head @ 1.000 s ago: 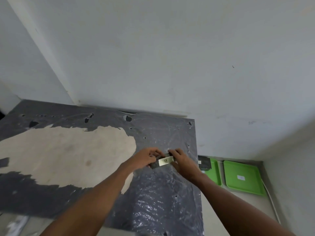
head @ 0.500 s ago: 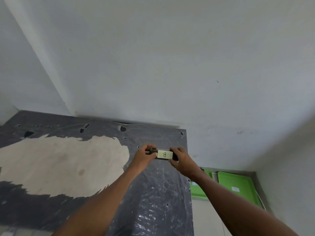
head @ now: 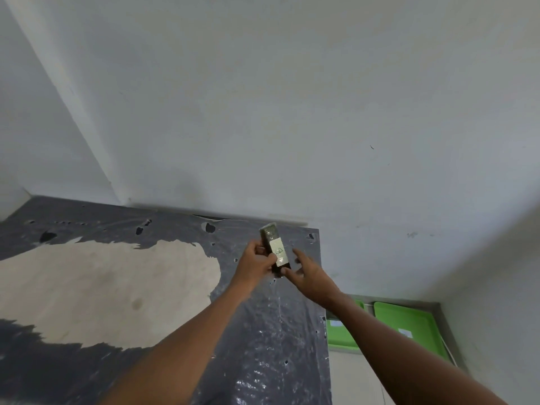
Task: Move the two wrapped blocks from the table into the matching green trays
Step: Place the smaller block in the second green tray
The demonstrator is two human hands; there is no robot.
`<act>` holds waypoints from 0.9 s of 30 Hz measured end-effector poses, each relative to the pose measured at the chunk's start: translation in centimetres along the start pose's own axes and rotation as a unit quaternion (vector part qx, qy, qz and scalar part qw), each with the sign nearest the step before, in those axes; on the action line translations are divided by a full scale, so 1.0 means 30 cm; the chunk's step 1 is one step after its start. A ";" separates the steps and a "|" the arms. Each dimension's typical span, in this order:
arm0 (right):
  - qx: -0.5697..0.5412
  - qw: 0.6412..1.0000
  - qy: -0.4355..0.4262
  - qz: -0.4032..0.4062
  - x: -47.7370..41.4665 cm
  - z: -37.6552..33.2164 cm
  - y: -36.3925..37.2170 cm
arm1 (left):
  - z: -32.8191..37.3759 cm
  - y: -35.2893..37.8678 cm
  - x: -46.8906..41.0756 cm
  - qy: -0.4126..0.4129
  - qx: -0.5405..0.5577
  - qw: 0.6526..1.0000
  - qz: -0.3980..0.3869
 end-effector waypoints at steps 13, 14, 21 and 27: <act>0.268 0.934 -0.213 0.097 -0.013 -0.116 -0.186 | 0.182 -0.056 -0.050 0.043 -0.128 0.975 -0.174; 0.264 0.935 -0.208 0.109 -0.010 -0.117 -0.201 | 0.201 -0.062 -0.051 0.049 -0.107 0.979 -0.167; 0.255 0.940 -0.166 0.153 -0.008 -0.155 -0.293 | 0.280 -0.061 -0.077 0.095 -0.061 0.985 -0.133; 0.267 0.937 -0.165 0.156 0.023 -0.155 -0.291 | 0.268 -0.041 -0.090 0.100 -0.048 0.984 -0.136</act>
Point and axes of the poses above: each hand's wrist, its own x-axis away from the middle knuckle, its own y-axis out of the palm, z = x × y, the point moved 4 cm from there along -x, towards the middle knuckle, and after that the axes turned 6 degrees about -z, right-handed, at the moved point
